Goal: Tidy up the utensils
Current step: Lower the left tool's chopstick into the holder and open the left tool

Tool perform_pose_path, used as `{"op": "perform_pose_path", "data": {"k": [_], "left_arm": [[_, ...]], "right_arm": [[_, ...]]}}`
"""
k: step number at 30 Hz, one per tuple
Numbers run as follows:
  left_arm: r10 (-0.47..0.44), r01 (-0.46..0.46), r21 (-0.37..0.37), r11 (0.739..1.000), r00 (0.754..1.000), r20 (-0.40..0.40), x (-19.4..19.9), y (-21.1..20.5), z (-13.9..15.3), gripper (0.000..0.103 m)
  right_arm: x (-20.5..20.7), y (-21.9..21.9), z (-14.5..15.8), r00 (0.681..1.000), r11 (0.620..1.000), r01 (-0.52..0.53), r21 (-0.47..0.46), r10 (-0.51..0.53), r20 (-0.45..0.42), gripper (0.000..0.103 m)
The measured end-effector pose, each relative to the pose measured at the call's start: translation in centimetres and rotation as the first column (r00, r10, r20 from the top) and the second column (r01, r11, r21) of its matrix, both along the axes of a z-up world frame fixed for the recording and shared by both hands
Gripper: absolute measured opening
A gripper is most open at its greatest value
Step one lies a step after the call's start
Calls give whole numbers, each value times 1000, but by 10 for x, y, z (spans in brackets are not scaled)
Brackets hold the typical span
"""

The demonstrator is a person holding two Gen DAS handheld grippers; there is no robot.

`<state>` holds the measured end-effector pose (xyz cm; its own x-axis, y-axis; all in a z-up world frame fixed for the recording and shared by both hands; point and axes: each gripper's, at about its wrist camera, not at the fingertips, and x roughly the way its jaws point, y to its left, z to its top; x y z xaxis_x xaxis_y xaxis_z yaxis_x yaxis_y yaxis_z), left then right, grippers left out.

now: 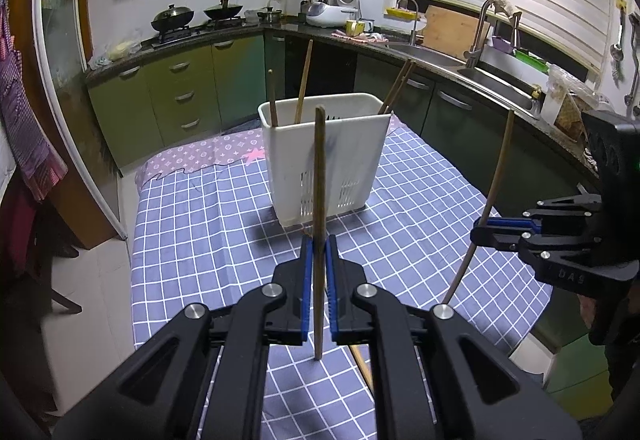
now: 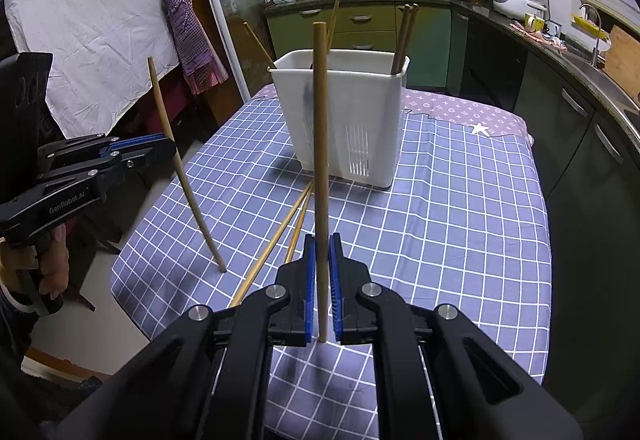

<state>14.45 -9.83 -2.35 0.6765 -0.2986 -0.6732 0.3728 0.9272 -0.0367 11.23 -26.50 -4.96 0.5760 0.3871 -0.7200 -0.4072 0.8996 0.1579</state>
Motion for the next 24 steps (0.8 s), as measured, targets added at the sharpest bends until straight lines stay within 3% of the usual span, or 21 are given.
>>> {"op": "perform_pose_path", "data": {"k": [6,13,24], "left_arm": [[-11,11,-4,1000,1000,16,5,-6,10,7],[-48,49,-15,999,998,43,19,-20,42,7],[-48,56,-44,997,984,170,48,-39,128,7]], "right_arm": [[0,0,-3,1000,1000,-4,-7,4,-9,8],[2,-6,-5,1000,1000,7,14,-6,-19,8],[2,-13,-6,1000,1000,2,27,-1,-19,8]]}}
